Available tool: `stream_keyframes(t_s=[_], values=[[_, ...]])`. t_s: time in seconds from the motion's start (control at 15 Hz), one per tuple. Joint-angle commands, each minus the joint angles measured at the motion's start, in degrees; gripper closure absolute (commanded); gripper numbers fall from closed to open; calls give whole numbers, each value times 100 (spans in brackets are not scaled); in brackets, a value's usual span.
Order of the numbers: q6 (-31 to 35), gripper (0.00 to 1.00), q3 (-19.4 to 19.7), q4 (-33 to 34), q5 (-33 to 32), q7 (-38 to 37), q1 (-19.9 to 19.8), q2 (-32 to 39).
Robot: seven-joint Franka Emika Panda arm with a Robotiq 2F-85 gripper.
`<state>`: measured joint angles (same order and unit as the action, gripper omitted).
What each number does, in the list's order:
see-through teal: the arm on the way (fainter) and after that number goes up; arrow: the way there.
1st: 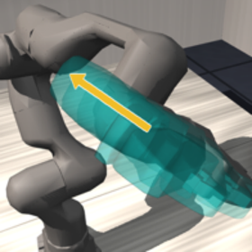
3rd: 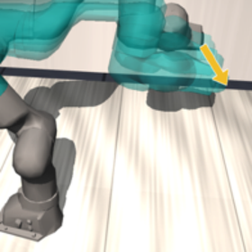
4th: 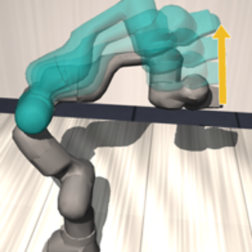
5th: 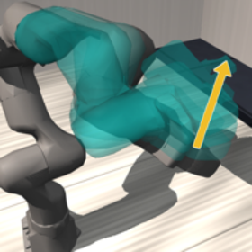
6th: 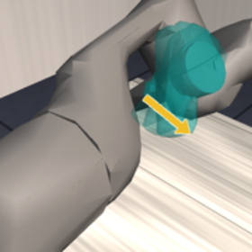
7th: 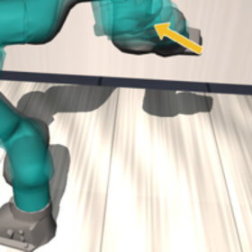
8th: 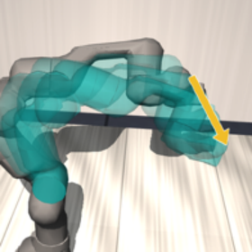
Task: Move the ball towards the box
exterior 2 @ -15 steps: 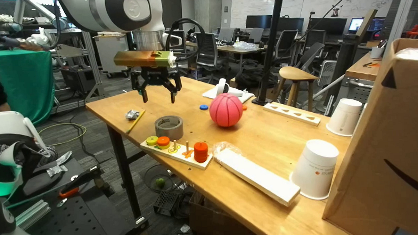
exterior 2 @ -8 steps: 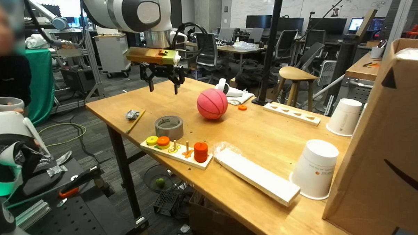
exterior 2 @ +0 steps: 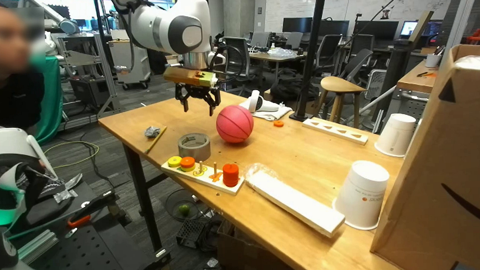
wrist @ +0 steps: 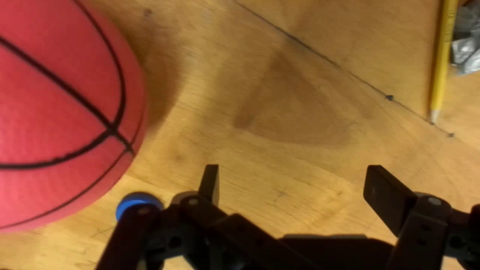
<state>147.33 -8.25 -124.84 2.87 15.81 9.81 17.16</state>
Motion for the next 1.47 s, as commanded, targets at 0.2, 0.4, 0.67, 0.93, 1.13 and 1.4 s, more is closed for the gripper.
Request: stream_keyframes(t_s=[0.2, 0.4, 0.67, 0.93, 1.13, 1.4], values=[[-1578, 0, 792, 345, -2670, -1107, 174, -639], [-2318, 0, 594, 356, -3652, -1286, 239, -1318], [-2622, 0, 117, -407, -4759, -2121, 262, -2275], [-2315, 0, -106, -1420, -3413, -2574, 222, -2633], [-2383, 0, -204, -1354, -3292, -2507, 154, -2407], [-2263, 0, -205, -1528, -3214, -2603, 137, -2446]])
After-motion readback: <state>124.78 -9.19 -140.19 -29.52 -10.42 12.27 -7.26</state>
